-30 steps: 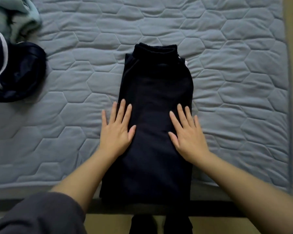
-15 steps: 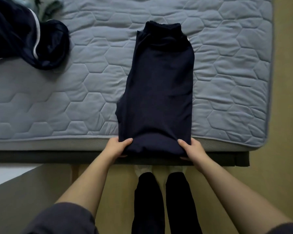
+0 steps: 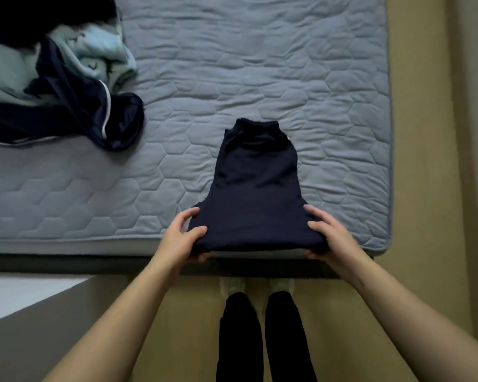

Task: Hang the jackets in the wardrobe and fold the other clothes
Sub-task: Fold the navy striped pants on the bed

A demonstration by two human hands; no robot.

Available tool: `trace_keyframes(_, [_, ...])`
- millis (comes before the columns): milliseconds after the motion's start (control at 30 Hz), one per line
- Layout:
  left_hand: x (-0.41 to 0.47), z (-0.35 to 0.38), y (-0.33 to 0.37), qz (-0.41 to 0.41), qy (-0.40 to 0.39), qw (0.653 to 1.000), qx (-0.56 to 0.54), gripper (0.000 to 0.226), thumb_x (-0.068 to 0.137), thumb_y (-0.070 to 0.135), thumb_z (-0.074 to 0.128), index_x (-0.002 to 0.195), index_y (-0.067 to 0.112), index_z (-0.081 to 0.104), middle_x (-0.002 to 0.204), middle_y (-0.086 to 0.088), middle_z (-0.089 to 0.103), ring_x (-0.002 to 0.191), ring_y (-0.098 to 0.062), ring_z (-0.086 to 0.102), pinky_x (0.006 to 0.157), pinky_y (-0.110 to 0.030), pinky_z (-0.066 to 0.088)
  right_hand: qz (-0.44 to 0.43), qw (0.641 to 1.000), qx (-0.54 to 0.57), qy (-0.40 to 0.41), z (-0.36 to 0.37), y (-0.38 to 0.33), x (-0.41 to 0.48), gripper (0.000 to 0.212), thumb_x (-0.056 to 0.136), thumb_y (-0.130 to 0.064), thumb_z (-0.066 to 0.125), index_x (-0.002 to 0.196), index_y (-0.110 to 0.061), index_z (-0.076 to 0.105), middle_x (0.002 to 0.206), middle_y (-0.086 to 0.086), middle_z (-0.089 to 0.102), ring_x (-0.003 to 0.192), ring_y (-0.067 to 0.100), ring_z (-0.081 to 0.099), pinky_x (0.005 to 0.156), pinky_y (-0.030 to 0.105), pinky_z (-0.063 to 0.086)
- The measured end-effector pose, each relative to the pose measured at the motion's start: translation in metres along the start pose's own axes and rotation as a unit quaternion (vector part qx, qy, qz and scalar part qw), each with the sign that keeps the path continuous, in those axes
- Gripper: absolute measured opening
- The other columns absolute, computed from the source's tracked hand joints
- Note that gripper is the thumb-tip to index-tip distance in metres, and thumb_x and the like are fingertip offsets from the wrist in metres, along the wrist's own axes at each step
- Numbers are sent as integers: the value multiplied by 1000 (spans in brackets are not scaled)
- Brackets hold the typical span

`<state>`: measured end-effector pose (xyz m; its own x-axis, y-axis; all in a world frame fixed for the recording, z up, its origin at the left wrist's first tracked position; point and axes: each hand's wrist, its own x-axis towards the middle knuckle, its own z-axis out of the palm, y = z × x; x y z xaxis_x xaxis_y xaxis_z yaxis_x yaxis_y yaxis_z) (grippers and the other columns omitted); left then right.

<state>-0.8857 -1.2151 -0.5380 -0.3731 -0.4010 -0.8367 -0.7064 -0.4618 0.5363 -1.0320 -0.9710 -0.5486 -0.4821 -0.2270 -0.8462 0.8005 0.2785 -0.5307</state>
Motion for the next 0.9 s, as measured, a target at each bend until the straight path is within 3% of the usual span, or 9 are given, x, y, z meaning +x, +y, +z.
trace_keyframes(100, [37, 24, 65, 17, 7, 1000, -19, 21, 94, 11, 45, 83, 17, 61, 67, -7, 66, 38, -12, 58, 38, -18, 45, 15, 999, 26, 17, 9, -61, 40, 27, 94, -22, 39, 84, -16, 64, 63, 7, 65, 40, 15, 58, 45, 21, 44])
trace_keyframes(200, [92, 52, 122, 15, -12, 998, -67, 30, 99, 33, 29, 90, 18, 54, 57, -2, 68, 36, -10, 56, 36, -11, 38, 30, 997, 69, 2, 17, -110, 102, 45, 99, -46, 22, 90, -20, 57, 60, 3, 70, 59, 18, 64, 59, 25, 41])
trace_keyframes(300, [153, 76, 142, 68, -11, 992, -104, 39, 102, 39, 22, 127, 18, 44, 100, -7, 66, 70, -18, 66, 54, -23, 50, -5, 999, 20, -35, 29, -133, 164, 50, 98, -56, 14, 115, -27, 51, 90, 0, 73, 84, 18, 66, 67, 28, 44])
trace_keyframes(400, [189, 91, 113, 120, 97, 987, 36, 52, 100, 31, 35, 148, 16, 21, 134, -10, 50, 115, -31, 53, 94, -40, 45, -111, 964, -225, 94, 38, -109, 202, 52, 97, -36, 42, 146, -21, 28, 129, 13, 56, 106, 27, 57, 87, 36, 44])
trace_keyframes(467, [195, 91, 77, 187, 156, 934, 260, 58, 98, 27, 41, 150, 13, 18, 148, -9, 38, 135, -27, 35, 111, -38, 28, -196, 856, -442, 185, 41, -72, 202, 63, 92, -23, 50, 149, -13, 25, 146, 17, 37, 131, 31, 38, 106, 41, 31])
trace_keyframes(533, [202, 91, 50, 279, 175, 841, 429, 61, 96, 27, 43, 150, 15, 19, 157, -7, 19, 144, -24, 16, 116, -40, 15, -261, 766, -556, 189, 45, -40, 200, 66, 92, -24, 49, 151, -14, 20, 158, 10, 17, 145, 26, 16, 115, 45, 18])
trace_keyframes(700, [259, 116, 42, 444, 137, 680, 567, 63, 94, 36, 39, 151, 22, 16, 160, -4, 7, 147, -22, 4, 116, -51, 6, -367, 658, -638, 160, 71, -22, 256, 68, 95, -35, 44, 152, -19, 13, 160, 5, 3, 148, 26, 2, 116, 53, 4])
trace_keyframes(767, [286, 115, 25, 414, 132, 646, 627, 66, 95, 48, 32, 151, 27, 4, 160, -3, -3, 147, -23, -3, 116, -54, 3, -346, 640, -667, 160, 68, -12, 281, 68, 96, -43, 37, 152, -26, 2, 160, 1, -6, 148, 26, -5, 114, 57, 2])
trace_keyframes(900, [306, 103, -8, 325, 195, 701, 604, 80, 86, 66, 26, 151, 28, -3, 159, -8, -9, 146, -30, -5, 115, -53, 2, -283, 704, -615, 216, 46, 10, 291, 74, 94, -49, 40, 152, -24, 1, 160, 6, -5, 147, 30, 6, 115, 52, 11])
